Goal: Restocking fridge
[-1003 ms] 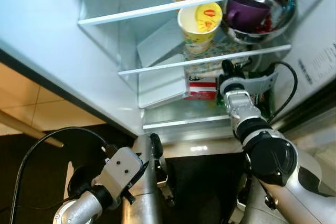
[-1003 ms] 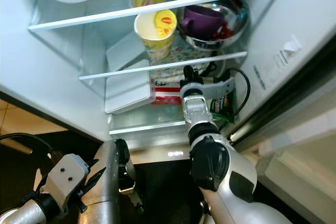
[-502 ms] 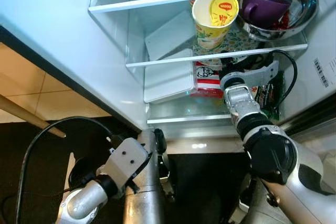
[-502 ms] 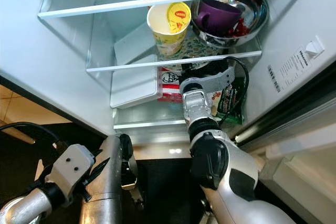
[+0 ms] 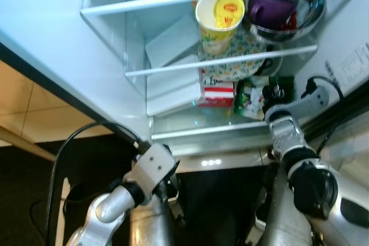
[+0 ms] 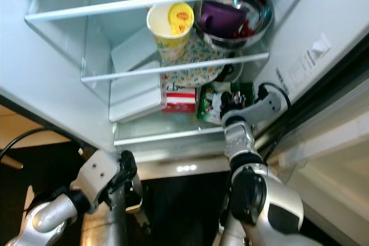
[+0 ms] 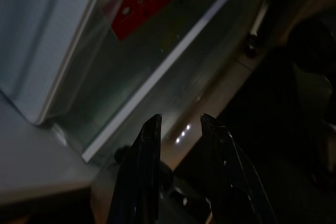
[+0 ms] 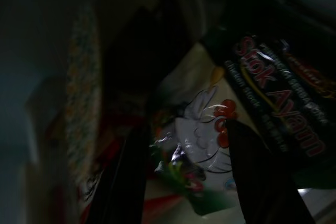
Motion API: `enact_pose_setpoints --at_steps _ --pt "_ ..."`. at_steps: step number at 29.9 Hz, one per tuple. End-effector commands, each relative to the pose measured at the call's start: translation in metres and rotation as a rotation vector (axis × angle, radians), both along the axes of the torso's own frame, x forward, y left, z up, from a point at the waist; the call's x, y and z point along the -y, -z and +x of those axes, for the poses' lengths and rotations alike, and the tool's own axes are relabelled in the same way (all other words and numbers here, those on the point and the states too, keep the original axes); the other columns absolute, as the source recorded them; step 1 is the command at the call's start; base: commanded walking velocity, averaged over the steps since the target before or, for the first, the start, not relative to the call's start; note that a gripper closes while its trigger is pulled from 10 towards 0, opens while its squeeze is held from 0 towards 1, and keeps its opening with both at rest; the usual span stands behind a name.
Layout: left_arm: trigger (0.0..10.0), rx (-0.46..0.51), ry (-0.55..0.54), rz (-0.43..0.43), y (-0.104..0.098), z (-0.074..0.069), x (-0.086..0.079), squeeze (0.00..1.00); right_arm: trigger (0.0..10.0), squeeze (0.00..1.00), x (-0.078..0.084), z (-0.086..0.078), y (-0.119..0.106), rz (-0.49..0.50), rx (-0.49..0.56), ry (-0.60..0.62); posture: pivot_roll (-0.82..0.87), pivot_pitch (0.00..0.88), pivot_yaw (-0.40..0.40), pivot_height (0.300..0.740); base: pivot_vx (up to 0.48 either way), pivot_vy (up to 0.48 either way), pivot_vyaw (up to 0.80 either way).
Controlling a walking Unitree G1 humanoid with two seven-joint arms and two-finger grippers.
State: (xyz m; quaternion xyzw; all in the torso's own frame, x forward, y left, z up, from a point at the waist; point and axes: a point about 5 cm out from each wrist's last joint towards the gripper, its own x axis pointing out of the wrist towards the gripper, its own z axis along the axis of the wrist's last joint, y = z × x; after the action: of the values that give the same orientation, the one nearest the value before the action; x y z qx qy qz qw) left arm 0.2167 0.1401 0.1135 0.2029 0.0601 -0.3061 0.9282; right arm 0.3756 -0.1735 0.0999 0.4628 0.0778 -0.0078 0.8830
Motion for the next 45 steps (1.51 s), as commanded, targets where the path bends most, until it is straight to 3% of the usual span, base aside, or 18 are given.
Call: enact_pose_setpoints --at_steps 1,8,9,10,13,14,16,18,20,21,22,24,26,27,29,31,36,45 --pt "10.0 -0.044 -0.009 0.001 0.015 -0.002 0.001 0.25 10.0 0.0 0.012 -0.009 0.008 -0.054 0.052 -0.047 0.23 0.274 0.024 0.506 0.0 0.0 0.0" --pt "10.0 -0.039 -0.025 0.027 0.024 0.004 -0.004 0.25 10.0 0.0 0.007 -0.029 0.027 -0.169 0.085 -0.19 0.17 0.233 0.011 0.506 0.0 0.0 0.0" --pt "10.0 -0.047 -0.027 0.07 0.035 0.004 -0.012 0.25 10.0 0.0 -0.002 -0.051 0.043 -0.235 0.087 -0.317 0.15 0.218 0.01 0.506 0.0 0.0 0.0" --pt "10.0 -0.047 -0.027 0.07 0.035 0.004 -0.012 0.25 10.0 0.0 -0.002 -0.051 0.043 -0.235 0.087 -0.317 0.15 0.218 0.01 0.506 0.0 0.0 0.0" --pt "10.0 -0.076 -0.048 0.121 0.051 -0.002 -0.025 0.25 10.0 0.0 -0.015 -0.085 0.06 -0.308 0.1 -0.529 0.11 0.195 0.008 0.506 0.0 0.0 0.0" --pt "10.0 -0.076 -0.048 0.121 0.051 -0.002 -0.025 0.25 10.0 0.0 -0.015 -0.085 0.06 -0.308 0.1 -0.529 0.11 0.195 0.008 0.506 0.0 0.0 0.0" --pt "10.0 -0.109 -0.078 0.159 0.065 -0.01 -0.036 0.25 10.0 0.0 -0.022 -0.113 0.077 -0.366 0.072 -0.684 0.07 0.168 0.0 0.506 0.0 0.0 0.0" --pt "10.0 -0.121 -0.089 0.172 0.07 -0.013 -0.04 0.25 10.0 0.0 -0.023 -0.121 0.084 -0.386 0.048 -0.717 0.07 0.168 0.0 0.506 0.0 0.0 0.0" --pt "10.0 -0.147 -0.132 0.206 0.083 -0.02 -0.049 0.25 10.0 0.0 -0.013 -0.133 0.106 -0.498 -0.052 -0.698 0.04 0.147 -0.007 0.506 0.0 0.0 0.0" --pt "10.0 -0.147 -0.132 0.206 0.083 -0.02 -0.049 0.25 10.0 0.0 -0.013 -0.133 0.106 -0.498 -0.052 -0.698 0.04 0.147 -0.007 0.506 0.0 0.0 0.0" --pt "10.0 -0.171 -0.169 0.221 0.093 -0.024 -0.054 0.25 10.0 0.0 0.001 -0.14 0.123 -0.639 -0.158 -0.653 0.02 0.128 -0.015 0.506 0.0 0.0 0.0" --pt "10.0 -0.171 -0.169 0.221 0.093 -0.024 -0.054 0.25 10.0 0.0 0.001 -0.14 0.123 -0.639 -0.158 -0.653 0.02 0.128 -0.015 0.506 0.0 0.0 0.0" --pt "10.0 -0.2 -0.252 0.206 0.106 -0.028 -0.06 0.25 10.0 0.0 0.025 -0.156 0.141 -0.757 -0.309 -0.464 0.02 0.107 -0.033 0.506 0.0 0.0 0.0" --pt "10.0 -0.2 -0.252 0.206 0.106 -0.028 -0.06 0.25 10.0 0.0 0.025 -0.156 0.141 -0.757 -0.309 -0.464 0.02 0.107 -0.033 0.506 0.0 0.0 0.0" --pt "10.0 -0.19 -0.295 0.169 0.109 -0.024 -0.056 0.25 10.0 0.0 0.028 -0.159 0.137 -0.724 -0.306 -0.322 0.02 0.1 -0.036 0.506 0.0 0.0 0.0" --pt "10.0 -0.183 -0.301 0.157 0.109 -0.022 -0.054 0.25 10.0 0.0 0.025 -0.158 0.133 -0.698 -0.283 -0.298 0.01 0.098 -0.036 0.506 0.0 0.0 0.0" --pt "10.0 -0.161 -0.267 0.146 0.11 -0.016 -0.045 0.25 10.0 0.0 0.015 -0.152 0.127 -0.725 -0.244 -0.3 0.0 0.085 -0.031 0.511 0.0 0.0 0.0" --pt "10.0 -0.137 -0.267 0.147 0.112 -0.009 -0.044 0.25 10.0 0.0 0.02 -0.161 0.138 -0.778 -0.277 -0.272 -0.01 0.081 -0.038 0.538 0.0 0.0 0.0"
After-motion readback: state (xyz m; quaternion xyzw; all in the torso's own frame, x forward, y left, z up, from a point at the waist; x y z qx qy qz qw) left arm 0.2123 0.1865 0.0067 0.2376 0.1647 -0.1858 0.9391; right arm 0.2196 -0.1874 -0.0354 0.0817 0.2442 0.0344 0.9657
